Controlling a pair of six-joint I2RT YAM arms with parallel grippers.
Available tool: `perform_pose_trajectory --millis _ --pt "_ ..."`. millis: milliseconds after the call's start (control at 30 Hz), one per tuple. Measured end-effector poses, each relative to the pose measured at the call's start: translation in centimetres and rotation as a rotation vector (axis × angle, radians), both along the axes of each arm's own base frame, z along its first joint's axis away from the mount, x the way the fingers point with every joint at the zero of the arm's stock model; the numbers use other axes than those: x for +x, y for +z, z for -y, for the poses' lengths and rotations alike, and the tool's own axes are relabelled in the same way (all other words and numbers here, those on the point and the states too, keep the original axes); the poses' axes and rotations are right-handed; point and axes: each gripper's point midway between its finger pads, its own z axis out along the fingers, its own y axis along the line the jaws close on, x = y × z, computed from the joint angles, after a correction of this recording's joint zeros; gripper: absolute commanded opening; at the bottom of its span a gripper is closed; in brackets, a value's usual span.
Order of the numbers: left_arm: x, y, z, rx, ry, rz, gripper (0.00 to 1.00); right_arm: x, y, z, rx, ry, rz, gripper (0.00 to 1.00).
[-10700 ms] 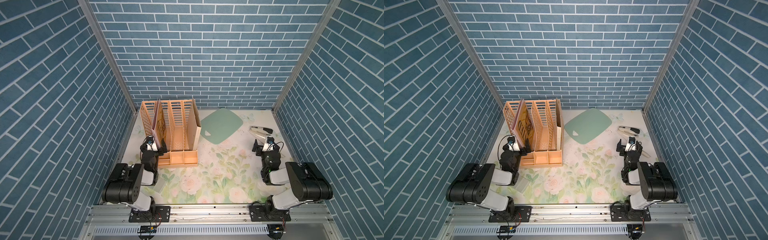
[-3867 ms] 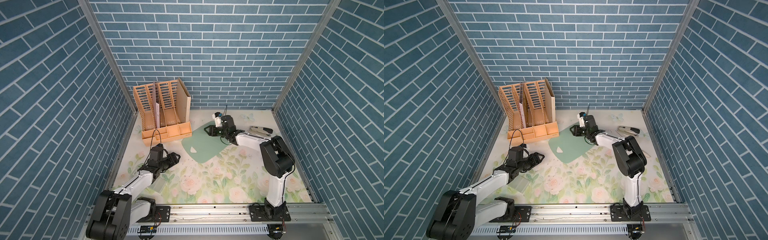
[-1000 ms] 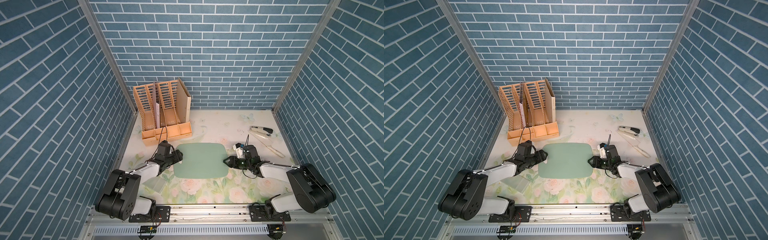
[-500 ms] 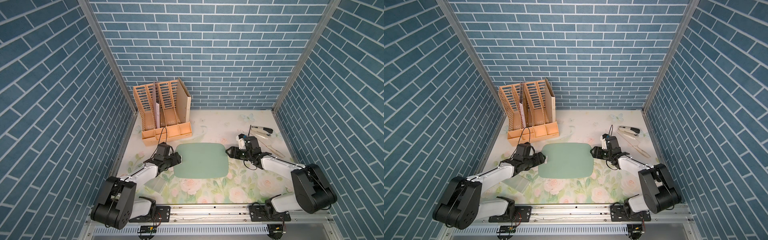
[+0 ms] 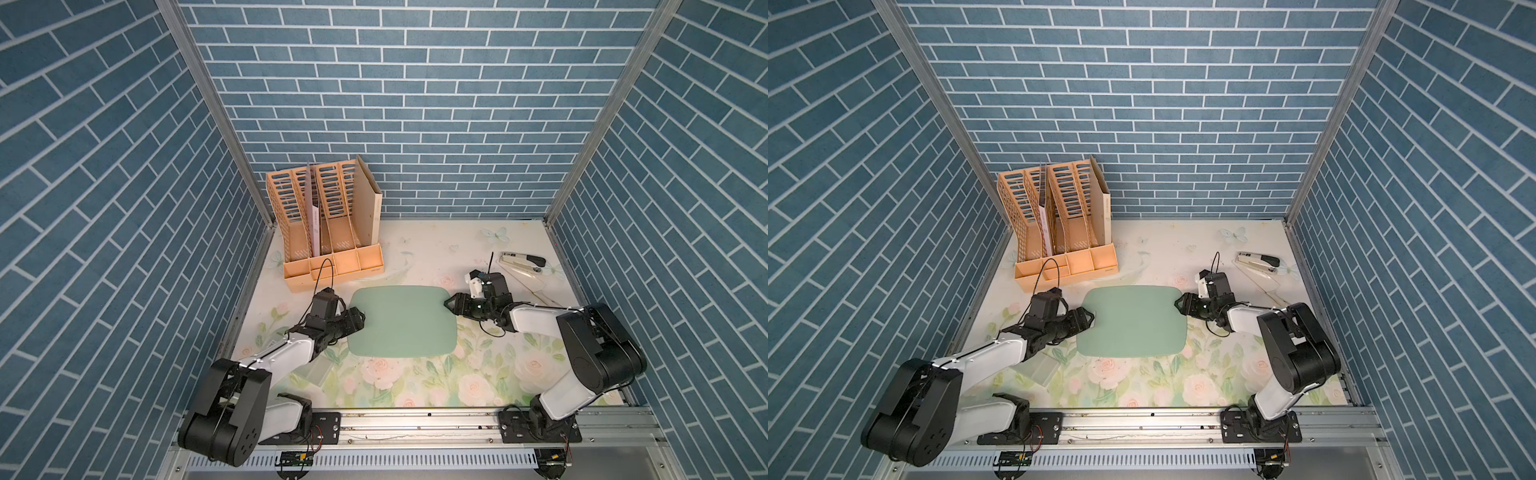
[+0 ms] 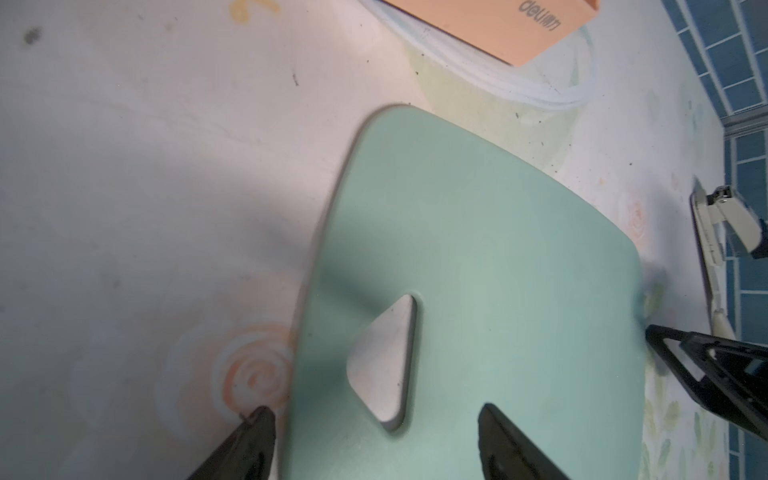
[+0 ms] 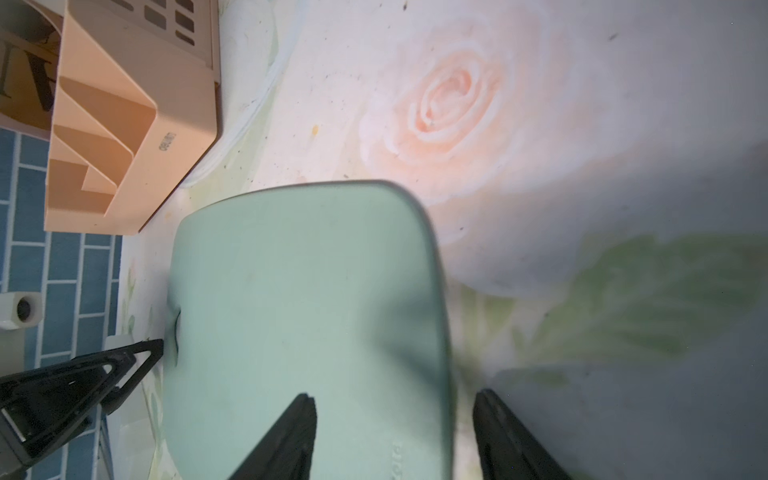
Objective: Align the knife with the edge of the cutting board
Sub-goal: Move the work surface to the center of the board.
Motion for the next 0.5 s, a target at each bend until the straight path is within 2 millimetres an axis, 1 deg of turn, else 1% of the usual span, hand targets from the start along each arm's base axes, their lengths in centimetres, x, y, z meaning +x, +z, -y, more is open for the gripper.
perform_pose_trajectory --millis 100,367,500 --pt "-0.5 0.1 0.1 -0.019 -0.002 0.018 0.79 -0.2 0.1 -0.8 0.013 0.015 0.012 0.64" --pt "-1.8 0.2 -0.4 -0.027 0.013 0.027 0.79 -0.7 0.1 -1.4 0.033 0.009 0.033 0.63" --pt "-2.4 0.1 -0.8 -0.015 0.02 0.009 0.8 -1.8 0.1 -1.7 0.034 0.021 0.028 0.64"
